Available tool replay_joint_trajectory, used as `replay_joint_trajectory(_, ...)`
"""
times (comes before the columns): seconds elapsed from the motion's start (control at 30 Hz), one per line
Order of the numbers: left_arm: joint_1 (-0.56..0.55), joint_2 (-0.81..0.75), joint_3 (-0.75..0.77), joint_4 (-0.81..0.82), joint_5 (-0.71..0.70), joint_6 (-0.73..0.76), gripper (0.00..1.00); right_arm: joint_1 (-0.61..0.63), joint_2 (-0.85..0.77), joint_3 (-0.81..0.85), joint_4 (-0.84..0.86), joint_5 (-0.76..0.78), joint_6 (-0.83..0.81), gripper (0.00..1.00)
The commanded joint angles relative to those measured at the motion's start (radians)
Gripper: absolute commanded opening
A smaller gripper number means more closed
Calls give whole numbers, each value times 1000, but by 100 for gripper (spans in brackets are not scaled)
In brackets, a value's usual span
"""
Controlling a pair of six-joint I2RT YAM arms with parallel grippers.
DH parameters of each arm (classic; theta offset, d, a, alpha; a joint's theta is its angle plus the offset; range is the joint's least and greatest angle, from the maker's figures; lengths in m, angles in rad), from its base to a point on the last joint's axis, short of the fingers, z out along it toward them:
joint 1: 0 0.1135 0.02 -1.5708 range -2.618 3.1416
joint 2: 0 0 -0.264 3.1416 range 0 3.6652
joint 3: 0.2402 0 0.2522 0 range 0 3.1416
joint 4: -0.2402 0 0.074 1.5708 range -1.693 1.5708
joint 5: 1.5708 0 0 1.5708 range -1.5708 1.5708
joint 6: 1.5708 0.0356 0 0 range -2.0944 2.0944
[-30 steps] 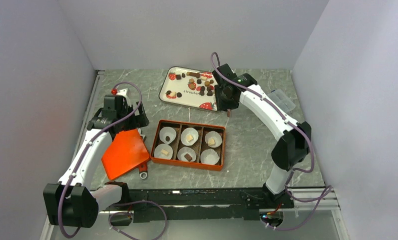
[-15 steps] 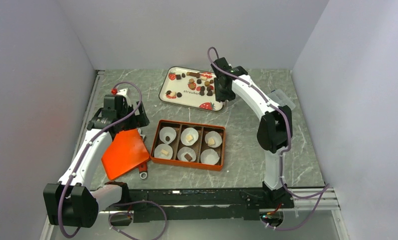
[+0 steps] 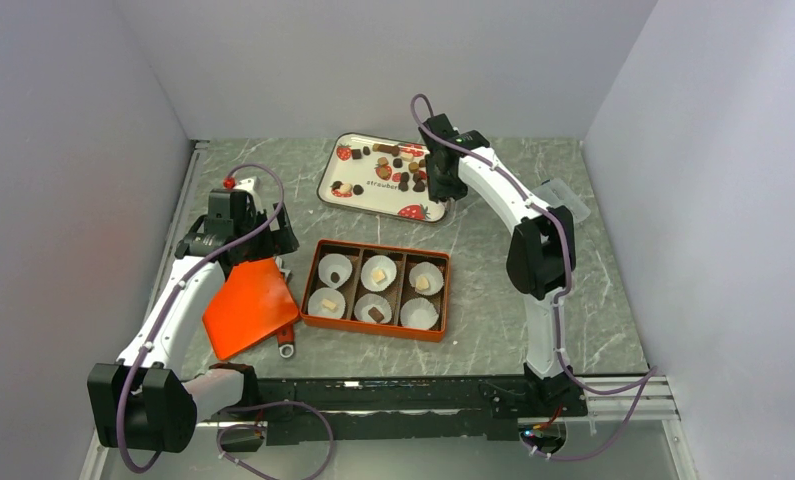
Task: Pack the chocolate
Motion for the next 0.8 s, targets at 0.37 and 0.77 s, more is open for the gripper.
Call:
replay_joint_trajectory(0.37, 7, -1, 0, 27, 14, 0, 99, -4, 16, 44, 3, -24, -17, 37)
replay_joint_trajectory(0.77, 7, -6, 0, 28, 13, -2, 99, -3, -87, -9, -8, -19, 3, 33)
